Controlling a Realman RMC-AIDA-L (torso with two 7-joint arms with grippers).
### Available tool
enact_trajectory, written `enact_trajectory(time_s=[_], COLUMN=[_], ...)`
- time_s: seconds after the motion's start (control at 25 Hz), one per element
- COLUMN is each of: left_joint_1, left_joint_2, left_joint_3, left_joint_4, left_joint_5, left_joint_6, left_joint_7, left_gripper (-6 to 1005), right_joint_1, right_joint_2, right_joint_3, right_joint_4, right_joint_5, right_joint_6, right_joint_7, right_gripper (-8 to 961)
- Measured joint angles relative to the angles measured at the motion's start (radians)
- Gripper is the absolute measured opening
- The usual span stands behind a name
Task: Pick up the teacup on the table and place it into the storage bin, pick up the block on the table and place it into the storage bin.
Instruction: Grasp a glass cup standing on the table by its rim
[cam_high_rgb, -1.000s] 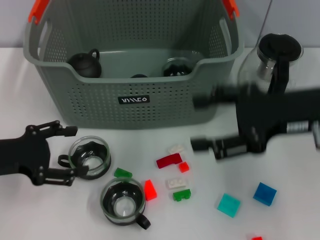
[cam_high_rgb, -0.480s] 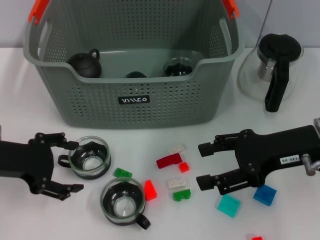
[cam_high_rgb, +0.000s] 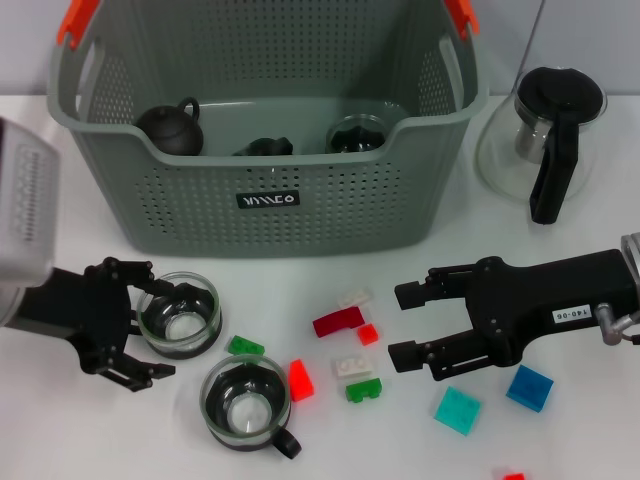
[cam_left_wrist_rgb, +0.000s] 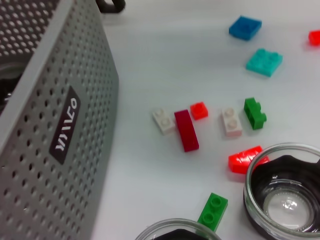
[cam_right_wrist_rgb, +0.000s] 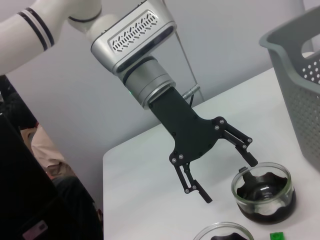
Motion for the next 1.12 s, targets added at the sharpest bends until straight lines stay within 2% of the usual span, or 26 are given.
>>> enact_trajectory(time_s=[0.2,0.24,0.28,0.56,0.88,1.12], left_joint_1=[-0.002,-0.002,-0.002,0.0,-0.007,-0.025], left_joint_2=[-0.001,-0.001,-0.002,-0.003,-0.001,-0.002], left_joint_3=[0.109,0.109,0.162,0.249,0.29,0.303], left_joint_4=[0.029,0.029,0.026,0.005,-0.004,-0.025], left_joint_5=[0.041,0.041,0.046,0.058,0.089,0.138], left_joint_6=[-0.034,-0.034,-0.063,-0.114,-0.142,-0.144], left_joint_7=[-0.063,-0.063,-0.093,-0.136,-0.196,-0.227], left_gripper=[893,892,891,884,876,641], right_joint_1=[0.0,-0.001,-0.001,-0.005,-0.01,-0.01], right_joint_2=[-0.003,-0.003,-0.003,-0.01,-0.014,-0.017], right_joint_3=[0.0,0.0,0.0,0.0,0.002,0.01], right_joint_4=[0.019,0.022,0.026,0.045,0.046,0.046], right_joint_5=[0.0,0.0,0.0,0.0,0.0,0.0], right_joint_6=[0.015,0.019,0.022,0.032,0.033,0.033], right_joint_7=[-0.002,-0.003,-0.004,-0.006,-0.007,-0.007], right_gripper=[894,894,894,895,895,895])
